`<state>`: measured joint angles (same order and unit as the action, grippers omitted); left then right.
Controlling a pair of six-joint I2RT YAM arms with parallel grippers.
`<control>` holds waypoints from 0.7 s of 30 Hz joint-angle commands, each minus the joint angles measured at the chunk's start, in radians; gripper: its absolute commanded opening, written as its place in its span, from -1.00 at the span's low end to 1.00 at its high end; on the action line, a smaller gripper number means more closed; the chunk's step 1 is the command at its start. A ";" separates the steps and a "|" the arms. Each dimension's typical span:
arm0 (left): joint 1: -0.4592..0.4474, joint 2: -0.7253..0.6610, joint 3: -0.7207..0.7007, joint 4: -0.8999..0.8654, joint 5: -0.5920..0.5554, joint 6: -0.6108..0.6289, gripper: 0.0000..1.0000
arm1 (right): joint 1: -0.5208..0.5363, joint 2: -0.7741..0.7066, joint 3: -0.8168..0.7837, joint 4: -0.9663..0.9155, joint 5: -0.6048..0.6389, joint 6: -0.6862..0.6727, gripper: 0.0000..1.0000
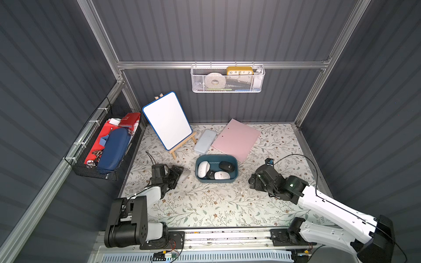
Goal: Take out the mouse from the storage box
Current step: Place the mouse at the center of the board, then adjust the mouse in the storage box.
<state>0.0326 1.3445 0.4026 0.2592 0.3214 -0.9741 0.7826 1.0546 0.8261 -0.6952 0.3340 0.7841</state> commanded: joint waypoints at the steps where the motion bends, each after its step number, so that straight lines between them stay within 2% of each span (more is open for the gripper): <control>1: 0.006 -0.078 0.010 -0.143 -0.114 0.032 0.71 | 0.031 0.042 0.051 -0.003 0.048 -0.021 0.79; 8: 0.006 -0.170 0.078 -0.398 -0.273 0.067 0.89 | 0.079 0.148 0.123 0.009 0.064 -0.040 0.79; 15: 0.007 -0.255 0.158 -0.507 -0.295 0.108 0.92 | 0.132 0.310 0.250 -0.013 0.063 -0.059 0.79; 21: 0.004 -0.492 0.188 -0.514 -0.312 0.213 0.99 | 0.182 0.552 0.466 -0.108 0.111 -0.078 0.80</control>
<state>0.0334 0.9382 0.5659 -0.2169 0.0242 -0.8402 0.9482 1.5261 1.2293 -0.7330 0.3981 0.7242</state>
